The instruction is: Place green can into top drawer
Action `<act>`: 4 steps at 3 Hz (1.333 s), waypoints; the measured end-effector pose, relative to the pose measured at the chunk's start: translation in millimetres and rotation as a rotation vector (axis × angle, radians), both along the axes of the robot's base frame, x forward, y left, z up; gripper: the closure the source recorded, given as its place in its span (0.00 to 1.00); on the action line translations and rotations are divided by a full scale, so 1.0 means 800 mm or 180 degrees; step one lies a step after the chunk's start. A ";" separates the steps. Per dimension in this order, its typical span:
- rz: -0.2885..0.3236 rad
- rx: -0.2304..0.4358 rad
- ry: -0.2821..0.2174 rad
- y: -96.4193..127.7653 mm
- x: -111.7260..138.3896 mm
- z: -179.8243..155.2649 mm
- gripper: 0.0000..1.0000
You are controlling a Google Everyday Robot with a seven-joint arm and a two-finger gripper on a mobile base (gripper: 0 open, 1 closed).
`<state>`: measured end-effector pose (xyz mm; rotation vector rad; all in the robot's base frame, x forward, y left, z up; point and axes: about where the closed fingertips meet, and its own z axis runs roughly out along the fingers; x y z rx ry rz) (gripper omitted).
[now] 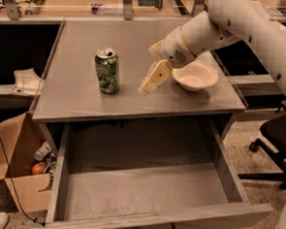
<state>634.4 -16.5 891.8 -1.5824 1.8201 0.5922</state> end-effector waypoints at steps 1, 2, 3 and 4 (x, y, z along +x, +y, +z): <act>0.0003 0.0001 0.0000 0.001 0.000 0.000 0.00; 0.0036 0.0121 0.0038 0.007 0.001 -0.009 0.00; 0.0121 0.0246 0.0077 0.030 0.007 -0.021 0.00; 0.0243 0.0323 0.0144 0.057 0.009 -0.033 0.00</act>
Offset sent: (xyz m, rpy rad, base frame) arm 0.0027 0.0084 -0.0141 0.0993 0.0251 0.0181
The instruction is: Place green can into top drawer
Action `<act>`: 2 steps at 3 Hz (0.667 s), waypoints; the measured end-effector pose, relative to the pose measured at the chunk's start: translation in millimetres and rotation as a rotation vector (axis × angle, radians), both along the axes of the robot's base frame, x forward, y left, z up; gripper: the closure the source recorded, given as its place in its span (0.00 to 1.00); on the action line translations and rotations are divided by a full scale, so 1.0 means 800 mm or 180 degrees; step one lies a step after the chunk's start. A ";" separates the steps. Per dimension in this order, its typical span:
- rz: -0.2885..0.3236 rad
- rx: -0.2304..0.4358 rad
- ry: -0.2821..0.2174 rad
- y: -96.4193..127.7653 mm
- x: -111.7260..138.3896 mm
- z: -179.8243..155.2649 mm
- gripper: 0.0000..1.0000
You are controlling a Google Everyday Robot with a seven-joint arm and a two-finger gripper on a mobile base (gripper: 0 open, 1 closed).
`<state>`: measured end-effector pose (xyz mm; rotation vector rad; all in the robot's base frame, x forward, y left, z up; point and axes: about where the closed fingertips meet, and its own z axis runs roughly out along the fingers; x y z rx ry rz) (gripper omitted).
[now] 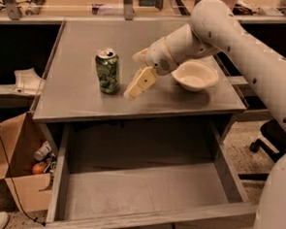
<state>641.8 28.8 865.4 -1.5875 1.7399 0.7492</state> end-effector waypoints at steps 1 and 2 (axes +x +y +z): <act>0.0049 0.0013 -0.0013 0.011 0.008 -0.004 0.00; 0.0233 0.0087 0.0034 0.049 0.016 -0.016 0.00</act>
Offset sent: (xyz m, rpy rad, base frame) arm 0.0324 0.0426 -0.0056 0.0325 -0.0133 0.0722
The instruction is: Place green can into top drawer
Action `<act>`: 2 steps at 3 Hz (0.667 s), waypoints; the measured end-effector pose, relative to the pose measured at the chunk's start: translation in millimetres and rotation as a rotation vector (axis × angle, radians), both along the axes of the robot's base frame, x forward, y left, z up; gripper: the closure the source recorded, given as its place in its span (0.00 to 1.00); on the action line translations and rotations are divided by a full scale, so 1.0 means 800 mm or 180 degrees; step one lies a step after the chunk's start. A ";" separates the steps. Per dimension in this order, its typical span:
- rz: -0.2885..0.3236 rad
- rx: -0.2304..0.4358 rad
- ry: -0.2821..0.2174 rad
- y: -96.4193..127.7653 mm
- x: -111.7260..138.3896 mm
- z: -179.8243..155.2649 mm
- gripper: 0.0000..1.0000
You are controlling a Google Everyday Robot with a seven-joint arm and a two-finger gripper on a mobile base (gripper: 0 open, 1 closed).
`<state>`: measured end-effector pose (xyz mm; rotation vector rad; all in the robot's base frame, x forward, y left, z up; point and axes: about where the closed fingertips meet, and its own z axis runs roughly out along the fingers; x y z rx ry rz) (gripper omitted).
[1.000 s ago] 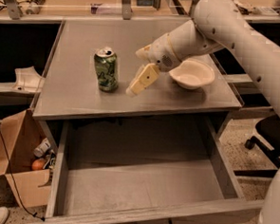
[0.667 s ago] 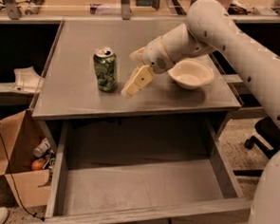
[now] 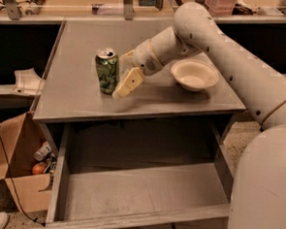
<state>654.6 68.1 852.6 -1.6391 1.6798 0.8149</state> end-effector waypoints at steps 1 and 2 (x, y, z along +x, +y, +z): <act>0.0004 -0.0003 0.0009 0.000 -0.002 -0.002 0.00; 0.0004 -0.0003 0.0009 0.000 -0.002 -0.002 0.19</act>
Offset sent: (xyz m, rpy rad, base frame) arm -0.0012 0.0001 -0.0013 -0.0009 0.0028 0.0011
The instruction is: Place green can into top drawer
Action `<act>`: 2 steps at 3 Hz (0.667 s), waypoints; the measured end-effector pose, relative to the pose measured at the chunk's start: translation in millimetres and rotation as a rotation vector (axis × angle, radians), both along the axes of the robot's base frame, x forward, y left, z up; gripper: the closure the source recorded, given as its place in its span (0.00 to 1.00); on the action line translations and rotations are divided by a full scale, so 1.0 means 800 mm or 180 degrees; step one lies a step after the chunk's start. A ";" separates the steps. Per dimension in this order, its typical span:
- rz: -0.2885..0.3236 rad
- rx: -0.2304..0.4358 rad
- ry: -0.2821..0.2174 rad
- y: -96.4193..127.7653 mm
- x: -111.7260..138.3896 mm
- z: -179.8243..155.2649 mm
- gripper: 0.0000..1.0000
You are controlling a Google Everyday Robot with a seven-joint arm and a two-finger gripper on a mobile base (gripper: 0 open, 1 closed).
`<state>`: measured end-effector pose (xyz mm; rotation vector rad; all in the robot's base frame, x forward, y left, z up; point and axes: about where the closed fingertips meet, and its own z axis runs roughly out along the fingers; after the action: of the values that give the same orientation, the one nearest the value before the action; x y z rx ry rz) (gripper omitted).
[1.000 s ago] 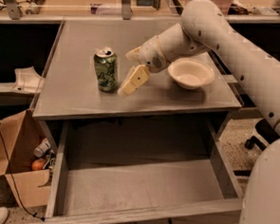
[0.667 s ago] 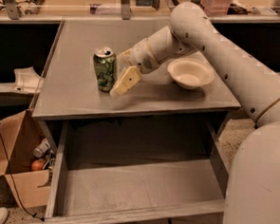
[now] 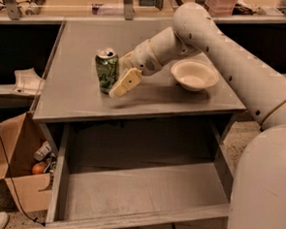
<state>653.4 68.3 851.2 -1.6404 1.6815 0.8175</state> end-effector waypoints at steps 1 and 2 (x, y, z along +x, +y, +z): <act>0.0000 0.0000 0.0000 0.000 0.000 0.000 0.43; 0.0000 0.0000 0.0000 0.000 0.000 0.000 0.66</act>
Offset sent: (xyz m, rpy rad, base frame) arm 0.0000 0.0000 0.0000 0.0000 0.0000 0.0000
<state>653.4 68.4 851.2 -1.6404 1.6815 0.8176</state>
